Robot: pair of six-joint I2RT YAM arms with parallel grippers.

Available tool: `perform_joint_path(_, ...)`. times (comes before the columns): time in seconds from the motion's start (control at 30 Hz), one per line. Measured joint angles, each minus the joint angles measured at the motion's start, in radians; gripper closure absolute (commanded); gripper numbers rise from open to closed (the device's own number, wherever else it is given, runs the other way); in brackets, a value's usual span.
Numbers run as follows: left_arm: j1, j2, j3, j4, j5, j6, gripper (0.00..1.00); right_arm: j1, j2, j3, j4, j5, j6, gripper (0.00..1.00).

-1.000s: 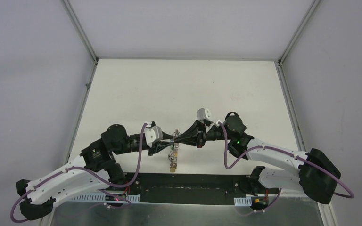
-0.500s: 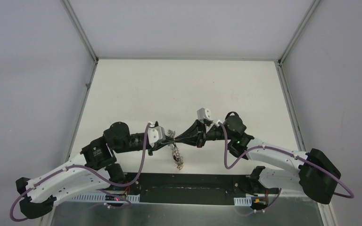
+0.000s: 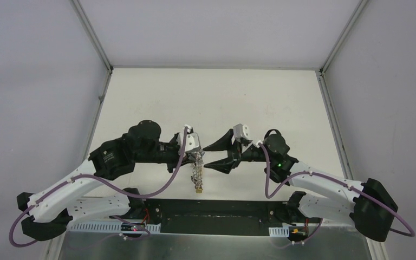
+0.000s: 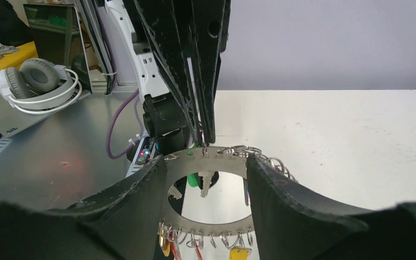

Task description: Put the keys on the keyring

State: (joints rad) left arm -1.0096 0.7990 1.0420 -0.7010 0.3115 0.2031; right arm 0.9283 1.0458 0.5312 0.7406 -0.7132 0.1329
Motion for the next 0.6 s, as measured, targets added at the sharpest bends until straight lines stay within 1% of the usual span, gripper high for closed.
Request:
perform_joint_path(0.17,0.0,0.124,0.175,-0.178,0.0,0.019,1.0,0.0,0.007,0.009,-0.029,0.011,-0.003,0.45)
perform_joint_path(0.33,-0.005,0.221,0.334,-0.36,0.0,0.039,1.0,0.0,0.039,0.021,-0.021,0.029,0.013,0.51)
perform_joint_path(0.6,-0.005,0.391,0.642,-0.651,-0.023,0.047,1.0,0.004,0.102,0.024,0.085,0.027,0.085,0.53)
